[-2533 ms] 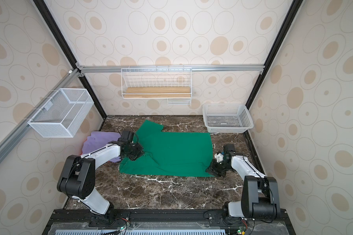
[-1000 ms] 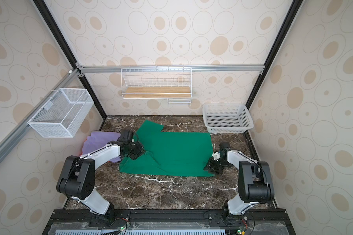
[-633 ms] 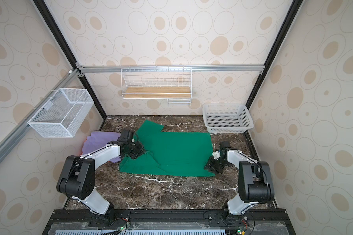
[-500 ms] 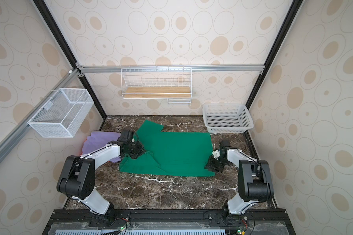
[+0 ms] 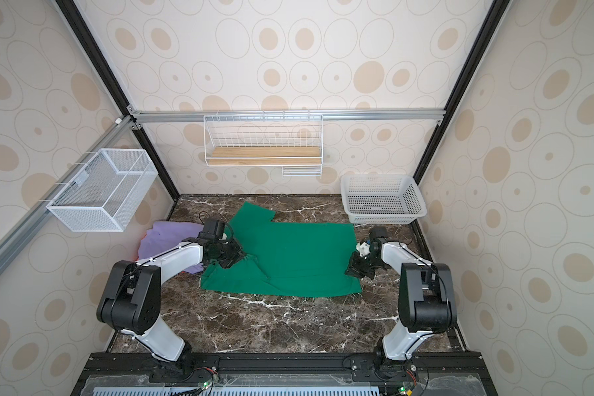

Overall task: Fold and stack t-shirts
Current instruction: Fold the T-shirt.

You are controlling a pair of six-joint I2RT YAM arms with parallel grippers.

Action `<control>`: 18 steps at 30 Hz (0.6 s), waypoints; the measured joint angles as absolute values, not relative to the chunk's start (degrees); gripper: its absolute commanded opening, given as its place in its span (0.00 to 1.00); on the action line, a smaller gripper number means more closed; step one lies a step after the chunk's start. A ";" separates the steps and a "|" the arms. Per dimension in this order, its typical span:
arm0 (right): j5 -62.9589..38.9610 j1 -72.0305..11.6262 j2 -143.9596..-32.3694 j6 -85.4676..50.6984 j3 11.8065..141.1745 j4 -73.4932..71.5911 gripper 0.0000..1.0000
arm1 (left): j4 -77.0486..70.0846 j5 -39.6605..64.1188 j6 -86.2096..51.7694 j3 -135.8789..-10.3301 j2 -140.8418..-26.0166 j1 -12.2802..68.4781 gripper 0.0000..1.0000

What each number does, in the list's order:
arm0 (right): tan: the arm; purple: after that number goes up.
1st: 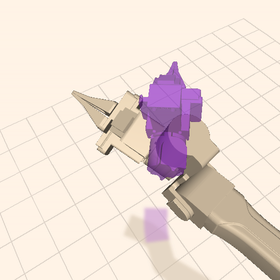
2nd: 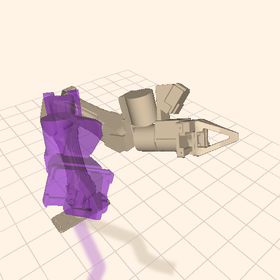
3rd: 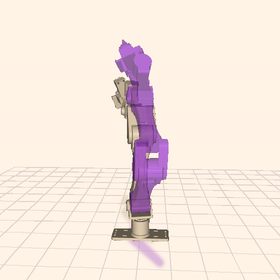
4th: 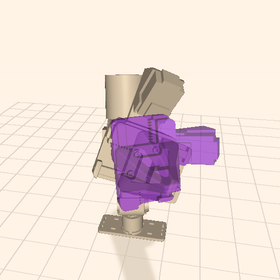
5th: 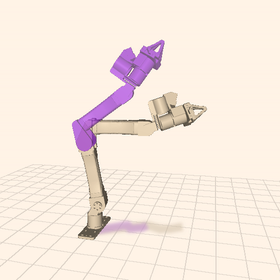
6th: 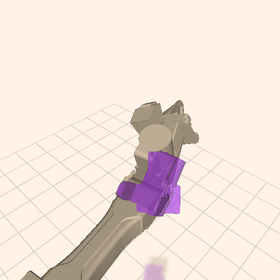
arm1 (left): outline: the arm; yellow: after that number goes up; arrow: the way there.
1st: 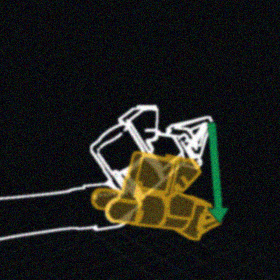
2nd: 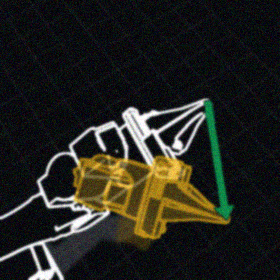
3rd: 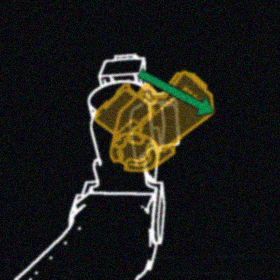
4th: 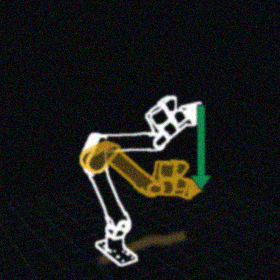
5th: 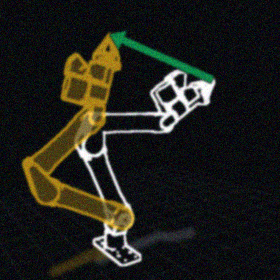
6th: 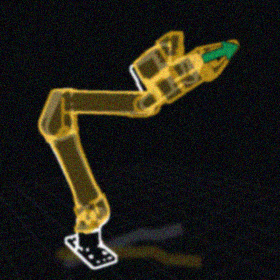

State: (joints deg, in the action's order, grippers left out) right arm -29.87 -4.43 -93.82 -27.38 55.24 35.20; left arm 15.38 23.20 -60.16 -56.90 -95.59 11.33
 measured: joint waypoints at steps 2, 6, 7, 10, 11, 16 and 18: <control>-29.65 -4.27 -93.25 -26.94 55.59 36.36 0.00 | 15.35 23.40 -60.16 -56.90 -95.81 11.33 0.00; -28.95 -3.95 -91.90 -26.26 55.77 37.58 0.00 | 15.29 23.66 -60.16 -56.90 -95.85 11.29 0.00; -28.95 -3.81 -91.59 -26.15 55.77 37.85 0.00 | 15.25 23.73 -60.16 -56.90 -95.85 11.27 0.00; -28.99 -3.60 -91.00 -26.06 55.77 38.30 0.00 | 15.20 23.94 -60.16 -56.90 -95.88 11.22 0.00; -29.02 -3.53 -90.74 -26.06 55.77 38.44 0.00 | 15.20 23.97 -60.16 -56.90 -95.88 11.22 0.00; -27.46 -3.38 -87.22 -26.28 56.71 39.38 0.00 | 15.44 24.18 -60.14 -57.47 -95.85 11.14 0.00; -26.17 -3.14 -85.21 -26.52 56.99 39.44 0.00 | 15.59 24.18 -60.01 -58.39 -95.83 11.03 0.00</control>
